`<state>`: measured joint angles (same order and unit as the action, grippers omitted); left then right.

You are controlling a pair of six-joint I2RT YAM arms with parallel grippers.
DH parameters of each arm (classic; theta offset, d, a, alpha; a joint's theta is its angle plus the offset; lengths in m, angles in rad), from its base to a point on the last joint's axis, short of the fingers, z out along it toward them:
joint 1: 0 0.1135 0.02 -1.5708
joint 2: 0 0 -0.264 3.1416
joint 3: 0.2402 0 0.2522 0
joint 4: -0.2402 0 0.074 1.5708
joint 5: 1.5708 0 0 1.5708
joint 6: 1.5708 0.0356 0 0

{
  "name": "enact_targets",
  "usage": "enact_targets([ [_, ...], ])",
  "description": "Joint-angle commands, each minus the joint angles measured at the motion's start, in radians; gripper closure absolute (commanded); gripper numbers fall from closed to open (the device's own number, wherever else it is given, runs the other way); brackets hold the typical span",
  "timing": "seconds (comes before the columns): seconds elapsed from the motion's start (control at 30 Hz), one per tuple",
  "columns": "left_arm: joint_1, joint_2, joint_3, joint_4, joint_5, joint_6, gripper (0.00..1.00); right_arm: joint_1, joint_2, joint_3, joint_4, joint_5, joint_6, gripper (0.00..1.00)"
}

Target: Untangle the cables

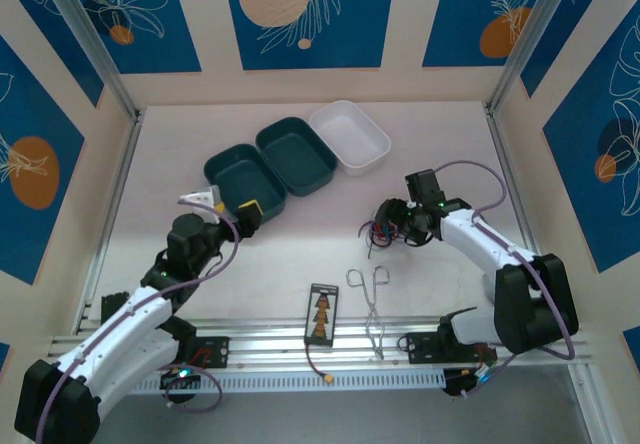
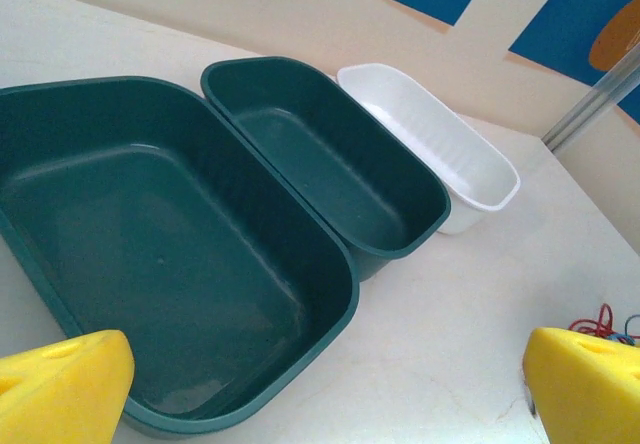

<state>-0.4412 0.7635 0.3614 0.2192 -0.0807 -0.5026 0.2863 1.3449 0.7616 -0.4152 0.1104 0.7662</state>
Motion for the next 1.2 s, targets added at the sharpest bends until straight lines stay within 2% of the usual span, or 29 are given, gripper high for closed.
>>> enact_targets([
  [0.0,-0.005,-0.019,0.023,-0.024,0.003,0.019,0.00,0.025,0.035,0.028,0.032,-0.052,0.015,0.38],
  [0.2,-0.005,0.006,0.031,-0.030,0.023,0.020,0.00,0.081,0.067,0.037,0.068,-0.096,0.034,0.64],
  [0.27,-0.005,0.020,0.034,-0.028,0.034,0.016,0.00,0.101,0.067,0.041,0.076,-0.115,0.044,0.67],
  [0.37,-0.005,0.043,0.041,-0.018,0.057,0.016,0.00,0.134,0.061,0.046,0.086,-0.141,0.065,0.68],
  [0.57,-0.005,0.106,0.058,0.023,0.124,0.017,0.11,0.197,0.051,0.048,0.113,-0.193,0.113,0.68],
  [0.8,-0.012,0.188,0.065,0.085,0.180,0.004,0.15,0.235,0.070,0.080,0.115,-0.201,0.133,0.67],
  [1.03,-0.066,0.285,0.083,0.113,0.194,0.030,0.22,0.247,0.010,0.145,-0.064,-0.106,0.068,0.55],
  [1.17,-0.116,0.340,0.085,0.153,0.190,0.026,0.24,0.269,-0.059,0.157,-0.159,-0.026,0.045,0.53],
])
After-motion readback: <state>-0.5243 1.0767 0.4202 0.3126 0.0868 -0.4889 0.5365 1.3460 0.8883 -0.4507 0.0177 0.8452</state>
